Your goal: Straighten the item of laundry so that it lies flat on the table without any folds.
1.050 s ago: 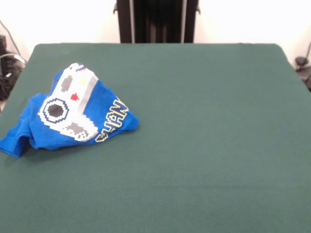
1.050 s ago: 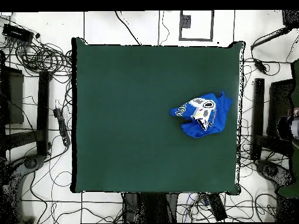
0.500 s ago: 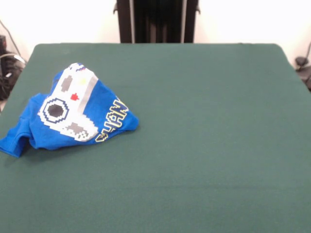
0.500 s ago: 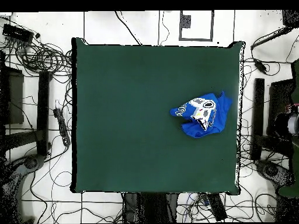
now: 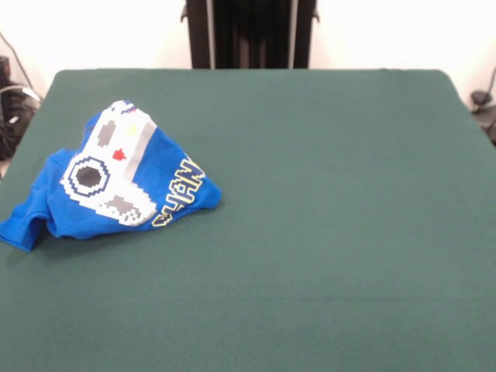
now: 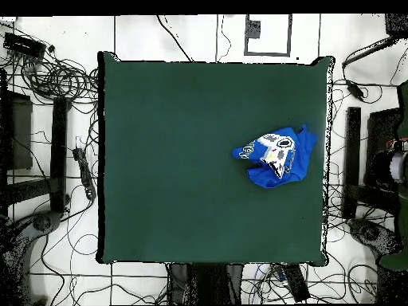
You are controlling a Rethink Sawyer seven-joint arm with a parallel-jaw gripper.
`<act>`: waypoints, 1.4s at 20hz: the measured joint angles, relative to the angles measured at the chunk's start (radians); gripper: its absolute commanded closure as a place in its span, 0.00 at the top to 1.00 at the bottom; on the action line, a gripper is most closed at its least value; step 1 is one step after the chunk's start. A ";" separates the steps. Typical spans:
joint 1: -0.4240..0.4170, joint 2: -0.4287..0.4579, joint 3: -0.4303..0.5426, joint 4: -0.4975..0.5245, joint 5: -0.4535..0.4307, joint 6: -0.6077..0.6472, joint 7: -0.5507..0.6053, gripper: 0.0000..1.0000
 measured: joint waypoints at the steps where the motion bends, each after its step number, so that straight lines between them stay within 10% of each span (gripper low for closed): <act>1: 0.000 0.000 0.002 0.000 0.000 0.000 0.000 0.00; 28: -0.004 0.000 0.014 0.005 0.000 -0.010 0.000 0.00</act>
